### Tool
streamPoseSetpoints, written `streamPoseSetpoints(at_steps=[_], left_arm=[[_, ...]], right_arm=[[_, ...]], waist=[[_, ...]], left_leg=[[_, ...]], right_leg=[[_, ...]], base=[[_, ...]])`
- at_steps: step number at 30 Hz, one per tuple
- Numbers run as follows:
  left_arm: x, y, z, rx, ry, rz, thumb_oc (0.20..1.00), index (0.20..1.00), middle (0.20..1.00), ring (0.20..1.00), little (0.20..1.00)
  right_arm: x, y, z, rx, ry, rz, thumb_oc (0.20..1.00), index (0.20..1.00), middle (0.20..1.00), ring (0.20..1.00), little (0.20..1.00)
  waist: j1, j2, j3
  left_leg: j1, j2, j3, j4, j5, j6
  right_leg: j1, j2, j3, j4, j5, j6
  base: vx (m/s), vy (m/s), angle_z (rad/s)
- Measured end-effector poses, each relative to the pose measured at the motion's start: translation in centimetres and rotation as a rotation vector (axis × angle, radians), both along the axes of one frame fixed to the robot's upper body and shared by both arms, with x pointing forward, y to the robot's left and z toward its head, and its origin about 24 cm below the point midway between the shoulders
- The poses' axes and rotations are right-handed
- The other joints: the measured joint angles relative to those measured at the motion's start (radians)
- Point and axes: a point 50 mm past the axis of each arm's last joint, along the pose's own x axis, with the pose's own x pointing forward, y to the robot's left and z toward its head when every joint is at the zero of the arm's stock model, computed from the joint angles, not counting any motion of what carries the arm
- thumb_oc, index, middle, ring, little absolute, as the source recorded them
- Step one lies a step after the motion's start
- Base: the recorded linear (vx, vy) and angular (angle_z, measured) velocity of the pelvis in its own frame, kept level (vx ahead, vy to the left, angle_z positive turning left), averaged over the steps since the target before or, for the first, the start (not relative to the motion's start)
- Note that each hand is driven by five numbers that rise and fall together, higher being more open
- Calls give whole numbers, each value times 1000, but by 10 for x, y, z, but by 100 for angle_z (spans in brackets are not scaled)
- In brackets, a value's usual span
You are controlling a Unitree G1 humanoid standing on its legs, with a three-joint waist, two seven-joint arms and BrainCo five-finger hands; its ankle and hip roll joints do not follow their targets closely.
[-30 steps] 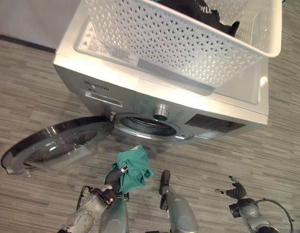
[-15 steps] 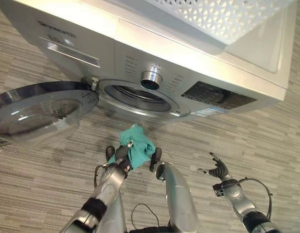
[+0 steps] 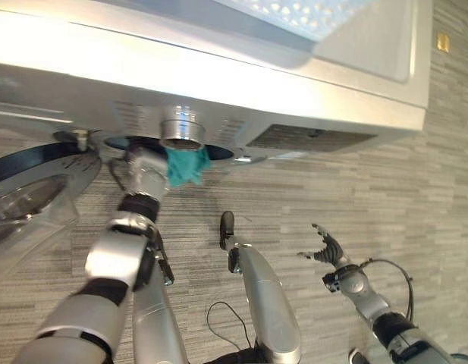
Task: Grab the laundry basket,head to the washer,open it,put in the laundry and shut it.
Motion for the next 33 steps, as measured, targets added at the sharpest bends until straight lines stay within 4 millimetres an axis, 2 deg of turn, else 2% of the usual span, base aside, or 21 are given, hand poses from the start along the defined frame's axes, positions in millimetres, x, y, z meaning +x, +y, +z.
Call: streamPoseSetpoints(at_steps=[1,3,4,6,7,8,10,12,15,17,19,21,22,26,27,29,30,31,33], left_arm=[[1,0,16,13,-27,6,200,200,200,200,200],[-3,17,37,129,-53,82,200,200,200,200,200],[-4,19,54,126,-95,107,200,200,200,200,200],[-6,21,63,136,-127,123,200,200,200,200,200],[-7,16,69,126,-162,118,200,200,200,200,200],[-9,3,80,84,-234,93,200,200,200,200,200],[-9,-11,83,56,-265,57,200,200,200,200,200],[-8,-19,72,45,-246,49,200,200,200,200,200],[-2,-28,42,2,-132,62,200,200,200,200,200],[-3,-21,9,-41,-54,96,200,200,200,200,200],[-8,-9,-37,-90,95,145,200,200,200,200,200],[-10,-6,-51,-114,138,156,200,200,200,200,200],[-10,-6,-50,-120,138,155,200,200,200,200,200],[-8,-5,-35,-140,89,155,200,200,200,200,200],[-8,-5,-23,-177,35,158,200,200,200,200,200],[-6,-2,-1,-200,-27,163,200,200,200,200,200],[-7,12,18,-201,-77,189,200,200,200,200,200],[-7,15,29,-208,-105,194,200,200,200,200,200],[-9,23,65,-229,-188,199,200,200,200,200,200]], right_arm=[[-1,1,1,-10,0,27,1000,1000,1000,1000,1000],[2,2,15,-15,-47,78,1000,1000,1000,1000,1000],[5,-2,20,-18,-67,70,1000,1000,1000,1000,1000],[3,-4,19,-17,-63,61,1000,1000,1000,1000,1000],[2,-5,18,-17,-60,57,1000,1000,1000,1000,1000],[-1,-5,15,-17,-50,55,1000,1000,1000,1000,1000],[-3,-2,12,-13,-39,61,1000,1000,1000,1000,1000],[-4,2,12,-5,-46,75,1000,1000,1000,1000,1000],[-3,16,14,-21,-68,144,1000,1000,1000,1000,1000],[-3,23,16,-21,-95,156,1000,1000,1000,1000,1000],[0,32,22,-46,-135,204,1000,1000,1000,1000,1000],[1,33,26,-58,-158,215,1000,1000,1000,1000,1000],[2,33,31,-59,-187,218,1000,1000,1000,1000,1000],[2,32,35,-60,-214,212,1000,1000,1000,1000,1000],[2,31,39,-65,-228,215,1000,1000,1000,1000,1000],[4,28,43,-75,-241,215,1000,1000,1000,1000,1000],[5,26,49,-105,-258,233,1000,1000,1000,1000,1000],[5,23,52,-122,-266,240,1000,1000,1000,1000,1000],[6,17,54,-138,-268,230,1000,1000,1000,1000,1000]], waist=[[-11,-2,-1],[-18,-3,-2],[-25,-4,-2],[-27,-5,-3],[-25,-5,-4],[-25,-5,-4],[-24,-5,-4],[-23,-6,-4],[-22,-8,-5],[-20,-14,-9],[-21,-18,-12],[-22,-18,-12],[-24,-18,-12],[-21,-19,-13],[-22,-22,-15],[-22,-23,-16],[-23,-24,-16],[-26,-24,-16],[-29,-23,-16]], left_leg=[[-35,5,-10,24,-6,0],[-100,28,-16,81,-25,0],[-138,36,-16,114,-31,5],[-175,54,-20,160,-52,10],[-201,63,-27,188,-64,15],[-236,66,-30,218,-74,25],[-254,63,-29,242,-81,35],[-251,58,-20,253,-88,44],[-254,49,-6,277,-107,60],[-257,51,8,294,-121,64],[-278,58,19,332,-141,72],[-294,61,23,355,-151,76],[-316,61,22,381,-160,78],[-325,64,20,417,-174,74],[-342,67,21,442,-191,66],[-381,74,12,475,-195,61],[-413,94,3,532,-217,57],[-431,105,-5,565,-232,52],[-464,113,-24,607,-245,45]], right_leg=[[-26,6,-1,9,1,-1],[-73,24,0,28,6,-4],[-102,31,4,34,14,-4],[-123,44,7,43,15,0],[-143,50,12,58,14,3],[-173,48,18,81,11,7],[-184,43,23,91,15,14],[-184,34,29,98,13,22],[-188,23,46,110,9,39],[-205,21,63,130,3,47],[-239,21,81,173,-6,52],[-263,19,88,204,-17,52],[-290,13,90,246,-35,53],[-320,10,99,310,-66,48],[-351,7,108,356,-99,46],[-398,10,107,408,-115,43],[-441,22,107,478,-142,33],[-462,26,107,517,-157,27],[-493,30,96,573,-182,17]], base=[[62,5,-9],[59,36,-19],[74,48,-21],[62,29,-24],[44,39,-24],[32,49,-14],[15,55,-6],[3,50,-3],[-2,73,-6],[-4,56,-16],[-14,57,-16],[-3,8,-6],[0,0,0],[15,-9,0],[54,-25,-1],[76,-26,-6],[92,-26,-17],[88,-31,-19],[61,-47,-1]])
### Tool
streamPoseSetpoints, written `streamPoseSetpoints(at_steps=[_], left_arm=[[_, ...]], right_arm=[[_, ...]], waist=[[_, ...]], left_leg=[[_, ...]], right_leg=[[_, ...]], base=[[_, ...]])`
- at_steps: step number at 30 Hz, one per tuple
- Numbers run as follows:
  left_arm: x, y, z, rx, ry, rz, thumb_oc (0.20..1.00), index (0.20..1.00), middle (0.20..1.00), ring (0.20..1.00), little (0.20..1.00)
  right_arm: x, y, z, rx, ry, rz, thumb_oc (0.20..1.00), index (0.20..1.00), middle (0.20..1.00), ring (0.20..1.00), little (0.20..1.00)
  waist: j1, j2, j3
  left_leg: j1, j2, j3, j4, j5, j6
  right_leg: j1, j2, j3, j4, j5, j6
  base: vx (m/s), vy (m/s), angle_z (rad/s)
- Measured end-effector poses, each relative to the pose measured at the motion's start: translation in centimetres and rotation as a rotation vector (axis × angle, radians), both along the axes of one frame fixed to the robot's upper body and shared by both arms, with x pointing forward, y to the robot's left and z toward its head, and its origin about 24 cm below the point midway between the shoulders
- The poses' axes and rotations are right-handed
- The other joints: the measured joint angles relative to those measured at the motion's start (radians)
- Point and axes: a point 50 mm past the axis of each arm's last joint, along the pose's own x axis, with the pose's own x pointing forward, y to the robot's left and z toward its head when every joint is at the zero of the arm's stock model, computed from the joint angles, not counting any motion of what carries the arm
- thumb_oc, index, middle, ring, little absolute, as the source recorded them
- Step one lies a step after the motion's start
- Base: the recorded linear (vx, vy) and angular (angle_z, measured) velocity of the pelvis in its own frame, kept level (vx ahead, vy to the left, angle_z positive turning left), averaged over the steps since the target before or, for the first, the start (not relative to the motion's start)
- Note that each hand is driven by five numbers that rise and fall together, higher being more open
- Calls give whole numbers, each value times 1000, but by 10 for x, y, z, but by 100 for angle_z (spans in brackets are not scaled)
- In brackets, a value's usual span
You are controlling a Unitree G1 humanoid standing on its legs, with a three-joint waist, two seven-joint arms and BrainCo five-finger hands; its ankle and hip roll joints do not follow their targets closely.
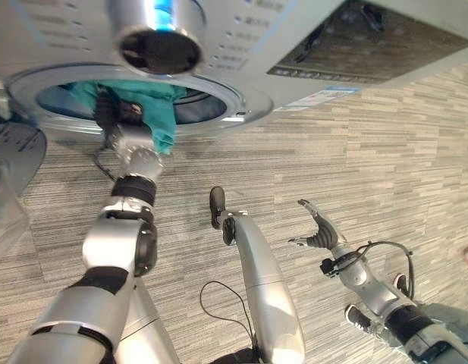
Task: Grab the laundry basket,head to the washer,open it,put in the laundry and shut it.
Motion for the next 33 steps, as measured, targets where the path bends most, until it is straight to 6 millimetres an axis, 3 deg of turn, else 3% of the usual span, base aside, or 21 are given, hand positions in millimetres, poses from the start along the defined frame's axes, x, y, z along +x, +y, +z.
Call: streamPoseSetpoints(at_steps=[1,2,4,7,8,10,11,12,13,14,15,17,18,20,21,23,24,26,29,31,33], left_arm=[[-2,-2,24,15,-56,-6,200,200,200,200,200],[-8,-11,66,50,-153,-22,200,200,200,200,200],[-25,-32,122,122,-333,-51,200,200,200,200,200],[-53,-75,147,196,-615,-179,200,200,200,200,200],[-55,-93,145,206,-647,-230,200,200,200,200,200],[-46,-125,122,172,-596,-328,200,200,200,200,200],[-43,-131,116,138,-571,-350,200,200,200,200,200],[-41,-131,112,135,-558,-349,426,426,426,426,426],[-39,-129,107,133,-543,-344,884,884,884,884,884],[-35,-126,97,131,-516,-336,1000,1000,1000,1000,1000],[-26,-120,80,140,-451,-312,1000,1000,1000,1000,1000],[4,-97,23,231,-132,-244,1000,1000,1000,1000,1000],[11,-81,3,245,-7,-218,1000,1000,1000,1000,1000],[17,-52,-40,438,232,-191,1000,1000,1000,1000,1000],[16,-36,-51,492,296,-163,1000,1000,1000,1000,1000],[15,-24,-66,722,382,-184,1000,1000,1000,1000,1000],[15,-22,-71,833,429,-211,1000,1000,1000,1000,1000],[16,-28,-74,881,459,-241,1000,1000,1000,1000,1000],[13,-35,-97,918,496,-285,1000,1000,1000,1000,1000],[0,-58,-156,882,569,-403,1000,1000,1000,1000,1000],[-12,-64,-190,850,630,-451,1000,1000,1000,1000,1000]], right_arm=[[0,-2,0,-7,2,-4,1000,1000,1000,1000,1000],[0,-3,1,-11,3,-4,1000,1000,1000,1000,1000],[0,-7,3,-20,1,-7,1000,1000,1000,1000,1000],[-6,-18,11,-9,-21,-34,1000,1000,1000,1000,1000],[-7,-23,11,-9,-20,-51,1000,1000,1000,1000,1000],[-8,-28,10,-12,-14,-74,1000,1000,1000,1000,1000],[-5,-23,13,-7,-27,-57,1000,1000,1000,1000,1000],[-3,-19,18,-1,-48,-39,1000,1000,1000,1000,1000],[-1,-16,22,3,-67,-27,1000,1000,1000,1000,1000],[0,-14,24,-7,-74,-17,1000,1000,1000,1000,1000],[0,-14,22,-18,-69,-12,1000,1000,1000,1000,1000],[-2,-14,17,-50,-49,2,1000,1000,1000,1000,1000],[-2,-13,17,-58,-43,13,1000,1000,1000,1000,1000],[-3,-13,17,-85,-34,36,1000,1000,1000,1000,1000],[-4,-15,16,-99,-24,38,1000,1000,1000,1000,1000],[-6,-22,17,-122,-6,42,1000,1000,1000,1000,1000],[-6,-25,15,-130,7,36,1000,1000,1000,1000,1000],[-5,-23,16,-127,10,49,1000,1000,1000,1000,1000],[-4,-17,14,-104,16,65,1000,1000,1000,1000,1000],[-3,-7,3,-70,47,76,1000,1000,1000,1000,1000],[-3,-3,-6,-40,65,55,1000,1000,1000,1000,1000]], waist=[[0,0,0],[1,1,0],[7,1,0],[17,3,2],[34,12,8],[55,20,14],[61,23,14],[62,28,13],[63,32,12],[66,33,13],[75,39,10],[82,70,-10],[80,82,-16],[67,93,-29],[66,95,-30],[60,103,-39],[61,104,-47],[60,102,-50],[60,102,-50],[72,103,-50],[87,103,-50]], left_leg=[[-15,2,-11,12,-2,-3],[-31,6,-23,20,-1,-8],[-39,1,-30,17,2,-13],[-90,-13,-42,16,8,-19],[-100,-18,-50,22,8,-18],[-86,-36,-45,12,9,-17],[-80,-41,-44,8,9,-17],[-79,-43,-44,8,9,-17],[-77,-43,-43,8,9,-17],[-69,-44,-40,5,9,-17],[-60,-45,-38,-1,9,-17],[-54,-46,-39,-10,11,-16],[-58,-48,-38,-14,14,-18],[-64,-46,-35,-16,17,-19],[-64,-49,-35,-20,21,-19],[-61,-51,-36,-27,24,-22],[-52,-54,-33,-38,31,-24],[-34,-62,-28,-56,39,-27],[23,-82,-16,-109,60,-28],[141,-117,-12,-227,107,-39],[212,-144,-11,-310,146,-46]], right_leg=[[-13,1,-8,15,-6,-7],[-22,4,-19,26,-10,-13],[-28,4,-24,27,-12,-15],[-69,-5,-34,37,-12,-15],[-72,-12,-44,43,-13,-16],[-68,-38,-45,55,-14,-16],[-64,-39,-42,52,-14,-17],[-60,-39,-42,47,-14,-16],[-57,-39,-42,44,-14,-16],[-53,-41,-40,44,-14,-16],[-46,-42,-39,42,-15,-17],[-37,-42,-41,26,-24,-16],[-43,-43,-40,26,-24,-16],[-54,-40,-39,29,-26,-17],[-56,-41,-39,29,-26,-19],[-55,-42,-40,30,-25,-21],[-51,-44,-39,27,-25,-21],[-38,-52,-38,20,-25,-22],[5,-71,-36,2,-25,-23],[108,-96,-45,-67,-20,-30],[169,-107,-53,-113,-11,-32]], base=[[59,-58,6],[47,-58,6],[29,-51,7],[13,-27,12],[6,-9,21],[-3,11,24],[-9,10,8],[0,0,0],[-9,-3,-4],[0,0,0],[0,0,0],[-7,17,6],[0,0,0],[0,0,0],[-31,19,2],[-38,4,6],[-58,-24,10],[-70,-34,11],[-76,-34,20],[-155,-72,47],[-86,-39,37]])
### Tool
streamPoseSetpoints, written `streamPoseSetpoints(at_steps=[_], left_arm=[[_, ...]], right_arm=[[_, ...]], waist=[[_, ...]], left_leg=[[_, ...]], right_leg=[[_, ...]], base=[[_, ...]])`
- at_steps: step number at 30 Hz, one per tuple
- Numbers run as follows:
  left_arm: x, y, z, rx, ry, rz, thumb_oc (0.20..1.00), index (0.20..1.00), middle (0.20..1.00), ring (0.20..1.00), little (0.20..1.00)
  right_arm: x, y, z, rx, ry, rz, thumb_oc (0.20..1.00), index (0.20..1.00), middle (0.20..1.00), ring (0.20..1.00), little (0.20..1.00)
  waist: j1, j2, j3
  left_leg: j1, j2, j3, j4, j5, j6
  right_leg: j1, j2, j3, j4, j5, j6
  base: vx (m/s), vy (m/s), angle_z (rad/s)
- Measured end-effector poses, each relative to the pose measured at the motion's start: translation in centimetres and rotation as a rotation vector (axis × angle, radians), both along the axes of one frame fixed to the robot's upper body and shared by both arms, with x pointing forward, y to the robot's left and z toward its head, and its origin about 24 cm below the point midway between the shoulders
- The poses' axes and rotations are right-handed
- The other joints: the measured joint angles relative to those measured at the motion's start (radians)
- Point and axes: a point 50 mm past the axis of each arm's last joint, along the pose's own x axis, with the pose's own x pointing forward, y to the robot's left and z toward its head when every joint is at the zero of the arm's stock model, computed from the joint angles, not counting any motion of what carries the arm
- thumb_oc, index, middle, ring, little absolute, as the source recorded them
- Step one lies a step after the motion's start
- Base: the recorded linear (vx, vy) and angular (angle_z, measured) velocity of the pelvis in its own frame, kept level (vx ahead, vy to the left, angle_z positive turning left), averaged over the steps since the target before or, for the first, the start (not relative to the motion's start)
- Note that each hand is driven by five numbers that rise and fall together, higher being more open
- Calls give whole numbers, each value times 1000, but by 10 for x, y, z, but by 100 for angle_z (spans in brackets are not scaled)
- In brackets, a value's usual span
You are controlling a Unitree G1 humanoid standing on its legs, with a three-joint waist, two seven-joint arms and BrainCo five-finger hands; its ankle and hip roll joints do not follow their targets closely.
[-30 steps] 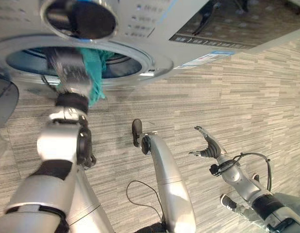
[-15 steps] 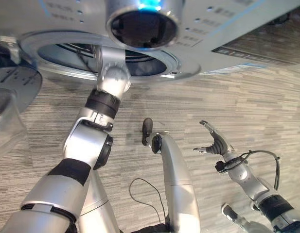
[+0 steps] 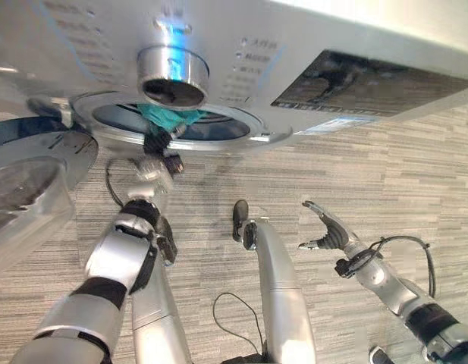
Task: Grab the laundry basket,head to the washer,open it,put in the laundry and shut it.
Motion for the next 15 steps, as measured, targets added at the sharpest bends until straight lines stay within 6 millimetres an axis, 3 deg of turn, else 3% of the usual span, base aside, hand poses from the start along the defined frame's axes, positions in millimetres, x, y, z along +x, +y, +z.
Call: streamPoseSetpoints(at_steps=[2,3,4,5,8,9,12,15], left_arm=[[-12,-5,-26,-9,56,-8,1000,1000,1000,1000,1000],[-27,-8,-53,26,118,-31,1000,1000,1000,1000,1000],[-46,0,-81,27,194,-6,1000,1000,1000,1000,1000],[-57,5,-96,40,241,1,1000,1000,1000,1000,1000],[-114,18,-159,-17,460,76,1000,1000,1000,1000,1000],[-153,22,-190,-24,601,92,1000,1000,1000,1000,1000],[-201,36,-218,90,771,53,1000,1000,1000,1000,1000],[-243,53,-234,167,922,42,1000,1000,1000,1000,1000]], right_arm=[[0,4,-11,48,28,-42,1000,1000,1000,1000,1000],[-1,10,-23,103,60,-88,1000,1000,1000,1000,1000],[-1,13,-32,261,82,-195,1000,1000,1000,1000,1000],[-1,13,-41,373,107,-289,1000,1000,1000,1000,1000],[-24,16,-80,786,264,-571,1000,1000,1000,1000,1000],[-46,8,-100,923,349,-683,1000,1000,1000,1000,1000],[-76,-4,-124,1166,436,-852,1000,1000,1000,1000,1000],[-98,-6,-142,1346,477,-1014,1000,1000,1000,1000,1000]], waist=[[8,2,1],[17,5,4],[30,17,18],[29,22,21],[44,45,34],[50,88,3],[63,136,-50],[67,159,-130]], left_leg=[[60,-15,-4,-79,31,-8],[132,-34,-5,-169,73,-20],[214,-38,-2,-244,100,-21],[264,-41,-1,-289,115,-25],[515,-43,26,-460,147,-41],[615,-48,25,-557,176,-37],[761,-52,27,-716,238,-36],[884,-44,20,-851,284,-44]], right_leg=[[53,-13,-14,-46,4,-4],[113,-18,-25,-103,23,-8],[185,-16,-33,-157,36,-11],[233,-13,-39,-194,45,-8],[456,5,-44,-336,68,8],[556,8,-62,-418,86,15],[686,19,-78,-529,123,19],[808,36,-114,-642,154,20]], base=[[-43,-11,33],[12,33,31],[76,63,20],[85,49,0],[57,7,-12],[147,21,-6],[157,-28,5],[164,-28,13]])
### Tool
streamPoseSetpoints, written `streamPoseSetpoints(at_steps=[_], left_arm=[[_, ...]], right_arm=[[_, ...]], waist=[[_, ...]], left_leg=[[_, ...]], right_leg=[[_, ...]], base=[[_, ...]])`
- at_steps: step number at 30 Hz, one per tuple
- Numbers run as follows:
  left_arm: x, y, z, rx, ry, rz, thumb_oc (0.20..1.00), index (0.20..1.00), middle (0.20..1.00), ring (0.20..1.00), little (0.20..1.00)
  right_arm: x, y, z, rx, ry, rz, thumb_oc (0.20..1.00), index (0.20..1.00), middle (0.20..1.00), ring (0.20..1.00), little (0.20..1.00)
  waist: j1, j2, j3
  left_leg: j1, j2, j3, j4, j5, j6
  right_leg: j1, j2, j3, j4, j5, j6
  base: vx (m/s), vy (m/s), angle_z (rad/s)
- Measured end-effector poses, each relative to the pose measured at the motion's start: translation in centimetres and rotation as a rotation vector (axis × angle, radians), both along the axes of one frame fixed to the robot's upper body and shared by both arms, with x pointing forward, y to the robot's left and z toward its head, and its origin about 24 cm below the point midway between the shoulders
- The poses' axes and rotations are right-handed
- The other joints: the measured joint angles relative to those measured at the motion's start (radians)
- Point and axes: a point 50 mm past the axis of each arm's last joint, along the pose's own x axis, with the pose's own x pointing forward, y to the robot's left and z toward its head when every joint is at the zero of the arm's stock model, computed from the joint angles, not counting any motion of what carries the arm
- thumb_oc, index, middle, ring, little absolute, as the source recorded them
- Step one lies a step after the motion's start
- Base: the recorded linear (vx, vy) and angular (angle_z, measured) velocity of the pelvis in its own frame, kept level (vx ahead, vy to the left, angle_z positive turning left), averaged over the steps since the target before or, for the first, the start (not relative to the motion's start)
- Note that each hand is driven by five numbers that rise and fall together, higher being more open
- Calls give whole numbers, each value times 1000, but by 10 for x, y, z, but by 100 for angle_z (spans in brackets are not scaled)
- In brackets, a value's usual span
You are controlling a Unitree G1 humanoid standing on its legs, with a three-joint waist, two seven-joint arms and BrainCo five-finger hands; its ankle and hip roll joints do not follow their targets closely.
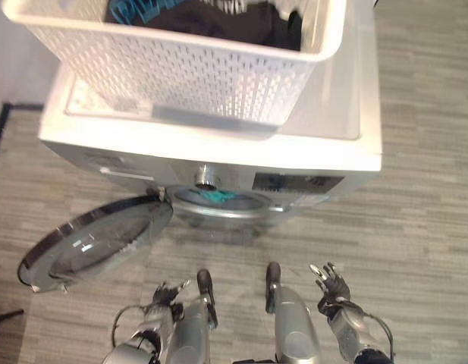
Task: Grab the laundry basket,head to the washer,open it,put in the laundry and shut it.
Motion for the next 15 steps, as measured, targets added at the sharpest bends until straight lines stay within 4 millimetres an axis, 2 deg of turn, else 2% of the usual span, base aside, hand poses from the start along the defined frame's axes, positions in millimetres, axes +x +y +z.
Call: streamPoseSetpoints(at_steps=[1,3,4,7,8,9,12,13,14,15], left_arm=[[-30,6,-9,24,101,-52,1000,1000,1000,1000,1000],[-59,9,-16,47,202,-132,1000,1000,1000,1000,1000],[-72,10,-19,49,233,-147,1000,1000,1000,1000,1000],[-106,13,-23,4,287,-53,1000,1000,1000,1000,1000],[-119,13,-24,-8,309,-40,1000,1000,1000,1000,1000],[-124,13,-24,-12,310,-36,1000,1000,1000,1000,1000],[-137,12,-25,-34,330,-8,1000,1000,1000,1000,1000],[-143,10,-26,-52,332,0,1000,1000,1000,1000,1000],[-144,11,-26,-53,332,8,1000,1000,1000,1000,1000],[-143,12,-25,-50,325,8,1000,1000,1000,1000,1000]], right_arm=[[-18,2,-10,66,49,-15,1000,1000,1000,1000,1000],[-29,3,-14,130,50,-31,1000,1000,1000,1000,1000],[-32,0,-13,156,30,-60,1000,1000,1000,1000,1000],[-51,-5,-19,249,9,-214,1000,1000,1000,1000,1000],[-60,-8,-22,262,21,-258,1000,1000,1000,1000,1000],[-67,-12,-22,267,17,-289,1000,1000,1000,1000,1000],[-71,-27,-17,252,-12,-317,1000,1000,1000,1000,1000],[-64,-46,-4,203,-76,-307,1000,1000,1000,1000,1000],[-47,-69,19,115,-183,-276,1000,1000,1000,1000,1000],[-37,-82,34,66,-244,-268,1000,1000,1000,1000,1000]], waist=[[2,5,-70],[8,2,-160],[10,7,-188],[19,-5,-254],[27,-7,-268],[32,-8,-274],[46,-12,-287],[44,-8,-305],[42,-5,-307],[44,-7,-307]], left_leg=[[64,6,1,-44,6,-3],[98,8,6,-74,4,-5],[110,9,7,-92,5,-5],[159,6,7,-93,-13,-15],[173,6,6,-93,-18,-16],[184,6,5,-93,-19,-17],[186,7,1,-98,-27,-20],[188,5,1,-98,-27,-19],[185,3,1,-98,-26,-18],[183,3,0,-98,-25,-17]], right_leg=[[81,15,-13,-77,19,4],[115,24,-8,-127,26,7],[135,29,-10,-150,35,10],[240,41,-14,-273,75,15],[260,45,-14,-282,78,14],[269,48,-15,-281,77,15],[282,48,-21,-282,73,21],[283,42,-19,-282,74,22],[278,38,-18,-285,79,26],[278,39,-18,-286,80,27]], base=[[175,-6,0],[141,-22,-9],[142,-26,-1],[150,-21,-2],[137,-11,1],[103,-5,0],[55,10,5],[0,0,0],[0,0,0],[0,0,0]])
